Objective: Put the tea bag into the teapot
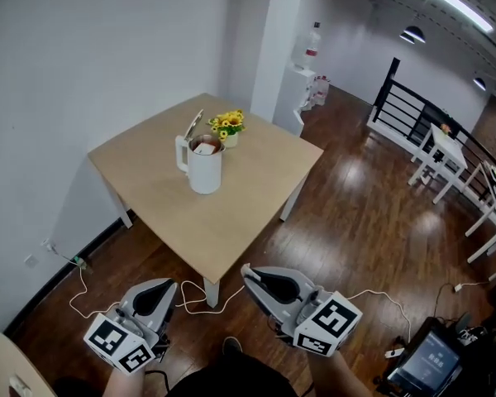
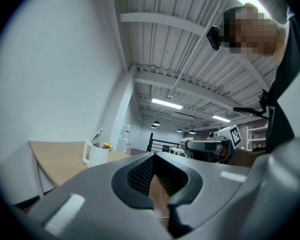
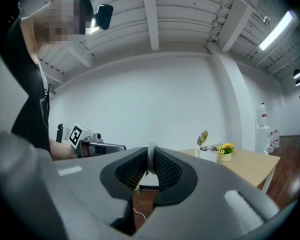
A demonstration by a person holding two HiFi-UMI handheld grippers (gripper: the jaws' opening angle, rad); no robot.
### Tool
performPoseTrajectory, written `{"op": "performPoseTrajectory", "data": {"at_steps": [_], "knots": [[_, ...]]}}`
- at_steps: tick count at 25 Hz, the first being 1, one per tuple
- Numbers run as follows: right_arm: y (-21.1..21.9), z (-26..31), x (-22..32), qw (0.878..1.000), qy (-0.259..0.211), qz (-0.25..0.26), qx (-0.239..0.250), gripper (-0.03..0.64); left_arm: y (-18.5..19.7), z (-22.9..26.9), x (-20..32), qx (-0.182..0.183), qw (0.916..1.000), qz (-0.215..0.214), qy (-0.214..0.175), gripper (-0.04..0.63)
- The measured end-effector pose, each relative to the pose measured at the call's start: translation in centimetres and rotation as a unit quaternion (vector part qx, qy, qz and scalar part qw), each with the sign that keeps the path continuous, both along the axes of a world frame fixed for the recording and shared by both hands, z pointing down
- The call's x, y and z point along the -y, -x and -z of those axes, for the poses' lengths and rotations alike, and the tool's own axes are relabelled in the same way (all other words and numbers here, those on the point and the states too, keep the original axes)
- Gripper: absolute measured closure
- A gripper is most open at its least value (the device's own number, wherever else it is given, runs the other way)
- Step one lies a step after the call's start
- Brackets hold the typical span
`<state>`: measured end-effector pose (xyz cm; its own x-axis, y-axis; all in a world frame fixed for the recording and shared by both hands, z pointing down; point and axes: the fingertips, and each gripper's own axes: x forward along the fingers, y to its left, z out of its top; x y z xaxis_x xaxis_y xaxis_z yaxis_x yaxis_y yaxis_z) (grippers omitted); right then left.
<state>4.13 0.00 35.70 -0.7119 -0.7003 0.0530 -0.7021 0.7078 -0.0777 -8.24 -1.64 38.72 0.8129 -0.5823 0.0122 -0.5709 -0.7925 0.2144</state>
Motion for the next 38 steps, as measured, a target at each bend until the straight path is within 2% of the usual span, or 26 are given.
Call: {"op": "performPoseTrajectory", "data": {"at_steps": [9, 13, 18, 28, 32, 38], "knots": [[-3.5, 0.0, 7.8, 1.0, 0.001, 0.023, 0.009, 0.578, -2.5, 0.0, 7.6, 0.005, 0.9991, 0.039, 0.014, 0.592], [-4.4, -0.2, 10.5, 0.999, -0.013, 0.033, -0.012, 0.578, -3.0, 0.0, 10.1, 0.024, 0.9982, 0.053, 0.014, 0.592], [-4.8, -0.9, 14.3, 0.999, 0.003, 0.038, 0.002, 0.578, -3.4, -0.5, 13.5, 0.023, 0.9977, 0.058, 0.024, 0.592], [-2.8, 0.0, 23.9, 1.0, -0.004, 0.019, -0.001, 0.578, -2.7, -0.5, 22.6, 0.015, 0.9992, 0.031, 0.019, 0.592], [-2.1, 0.5, 27.8, 1.0, -0.003, 0.0, -0.001, 0.578, -1.6, 0.0, 26.0, 0.002, 0.9997, 0.022, 0.015, 0.592], [-0.7, 0.3, 33.0, 1.0, 0.0, -0.025, -0.012, 0.578, 0.2, -0.5, 30.9, 0.002, 0.9999, 0.007, 0.014, 0.592]]}}
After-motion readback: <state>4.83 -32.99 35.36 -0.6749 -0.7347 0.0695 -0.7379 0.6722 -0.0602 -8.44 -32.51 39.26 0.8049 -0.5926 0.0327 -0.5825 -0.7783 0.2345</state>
